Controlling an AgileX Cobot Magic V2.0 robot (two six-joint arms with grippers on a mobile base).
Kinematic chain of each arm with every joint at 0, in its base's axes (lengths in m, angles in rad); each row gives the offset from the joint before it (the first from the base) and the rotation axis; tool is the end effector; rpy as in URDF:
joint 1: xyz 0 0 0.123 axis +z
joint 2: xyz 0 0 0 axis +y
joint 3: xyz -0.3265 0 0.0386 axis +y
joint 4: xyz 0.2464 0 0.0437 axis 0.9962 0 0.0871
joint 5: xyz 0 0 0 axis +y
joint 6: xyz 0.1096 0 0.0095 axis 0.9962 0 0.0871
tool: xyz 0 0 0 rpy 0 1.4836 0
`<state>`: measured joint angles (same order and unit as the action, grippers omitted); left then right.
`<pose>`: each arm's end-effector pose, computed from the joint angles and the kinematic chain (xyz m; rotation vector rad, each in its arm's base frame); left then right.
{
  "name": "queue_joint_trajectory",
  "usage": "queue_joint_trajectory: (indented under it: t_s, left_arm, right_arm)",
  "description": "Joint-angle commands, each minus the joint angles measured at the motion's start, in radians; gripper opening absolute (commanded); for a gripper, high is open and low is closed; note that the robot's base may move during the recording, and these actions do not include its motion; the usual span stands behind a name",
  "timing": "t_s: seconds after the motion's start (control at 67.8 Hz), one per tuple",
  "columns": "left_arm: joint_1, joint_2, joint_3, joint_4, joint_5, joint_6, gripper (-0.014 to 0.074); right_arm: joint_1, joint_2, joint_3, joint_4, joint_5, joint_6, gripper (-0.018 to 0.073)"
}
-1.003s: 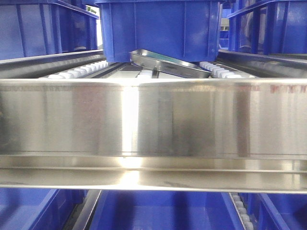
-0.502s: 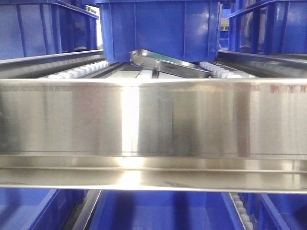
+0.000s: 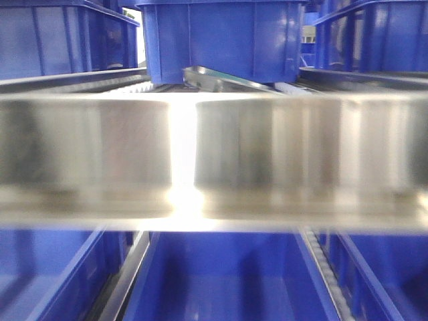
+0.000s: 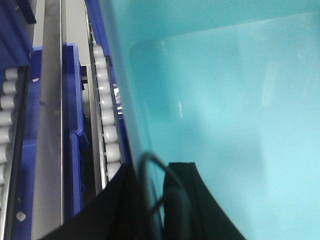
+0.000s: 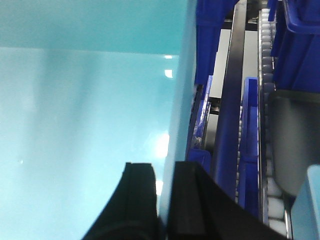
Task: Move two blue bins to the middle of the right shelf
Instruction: 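Pull the held teal bin back away from the shelf, then drive the base across the floor carrying the teal bin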
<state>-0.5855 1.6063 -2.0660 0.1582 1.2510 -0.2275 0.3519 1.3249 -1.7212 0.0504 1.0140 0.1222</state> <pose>0.2881 -0.1713 0.5262 0.3825 2.2401 -0.2346 0.2454 0.0951 0.5289 -0.2406 2.1054 0.3448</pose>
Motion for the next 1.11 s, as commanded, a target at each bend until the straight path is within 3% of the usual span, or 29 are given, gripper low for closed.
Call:
queue_joint_trajectory:
  t_s: [0.0,1.092]
  left_arm:
    - [-0.017,-0.013,-0.013,-0.058,-0.046,0.014,-0.0111]
    - [-0.017,-0.013,-0.013,-0.058,-0.046,0.014,-0.0111]
  right_arm:
    - [0.006,-0.008,-0.014,0.036,-0.087,-0.014,-0.0153]
    - [0.006,-0.008,-0.014,0.036,-0.087,-0.014,-0.0153]
